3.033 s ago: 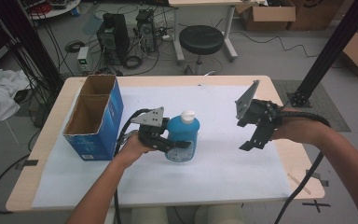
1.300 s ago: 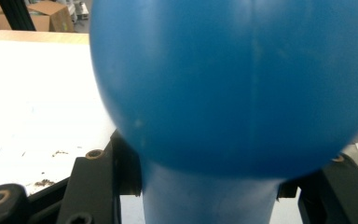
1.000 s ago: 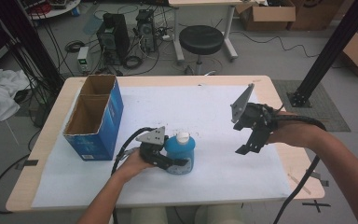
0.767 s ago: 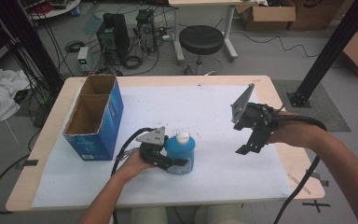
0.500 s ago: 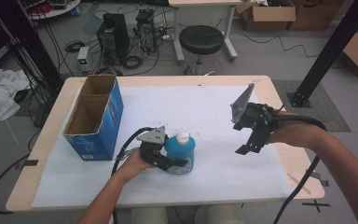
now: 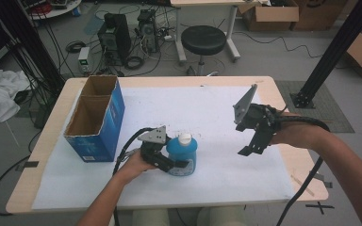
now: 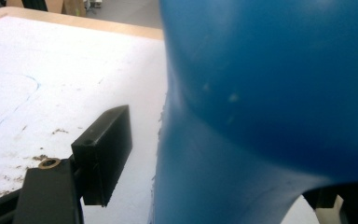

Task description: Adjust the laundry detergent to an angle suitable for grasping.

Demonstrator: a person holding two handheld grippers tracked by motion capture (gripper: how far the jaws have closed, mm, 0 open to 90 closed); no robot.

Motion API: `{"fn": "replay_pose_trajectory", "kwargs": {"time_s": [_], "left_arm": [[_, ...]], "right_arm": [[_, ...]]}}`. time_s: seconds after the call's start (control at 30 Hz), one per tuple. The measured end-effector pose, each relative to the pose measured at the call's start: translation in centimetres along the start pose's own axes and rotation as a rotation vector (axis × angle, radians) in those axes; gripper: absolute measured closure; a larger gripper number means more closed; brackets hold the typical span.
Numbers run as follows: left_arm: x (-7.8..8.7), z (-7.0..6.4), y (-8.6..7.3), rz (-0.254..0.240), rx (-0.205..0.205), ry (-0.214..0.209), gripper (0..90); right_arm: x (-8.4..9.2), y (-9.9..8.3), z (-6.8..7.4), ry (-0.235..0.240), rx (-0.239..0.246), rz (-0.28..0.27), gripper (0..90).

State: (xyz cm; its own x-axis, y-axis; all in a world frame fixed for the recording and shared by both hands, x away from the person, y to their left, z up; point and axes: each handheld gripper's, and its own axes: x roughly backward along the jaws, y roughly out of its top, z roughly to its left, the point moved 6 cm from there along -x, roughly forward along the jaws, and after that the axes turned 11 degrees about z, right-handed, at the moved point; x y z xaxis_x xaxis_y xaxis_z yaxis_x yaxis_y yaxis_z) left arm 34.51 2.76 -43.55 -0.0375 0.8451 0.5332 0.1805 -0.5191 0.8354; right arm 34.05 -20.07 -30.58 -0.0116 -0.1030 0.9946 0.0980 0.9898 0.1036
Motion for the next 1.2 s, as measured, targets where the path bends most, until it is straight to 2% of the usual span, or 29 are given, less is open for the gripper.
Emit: {"fn": "replay_pose_trajectory", "kwargs": {"time_s": [0.9, 1.2], "left_arm": [[0.2, -0.22, 0.32, -0.008, 0.01, 0.015, 16.4], [0.78, -0.5, 0.36, 0.015, 0.0, 0.028, 15.8]], "right_arm": [[-0.18, 0.12, 0.02, 0.003, -0.001, -0.003, 19.7], [-0.27, 0.08, 0.01, 0.004, -0.002, -0.005, 19.6]]}}
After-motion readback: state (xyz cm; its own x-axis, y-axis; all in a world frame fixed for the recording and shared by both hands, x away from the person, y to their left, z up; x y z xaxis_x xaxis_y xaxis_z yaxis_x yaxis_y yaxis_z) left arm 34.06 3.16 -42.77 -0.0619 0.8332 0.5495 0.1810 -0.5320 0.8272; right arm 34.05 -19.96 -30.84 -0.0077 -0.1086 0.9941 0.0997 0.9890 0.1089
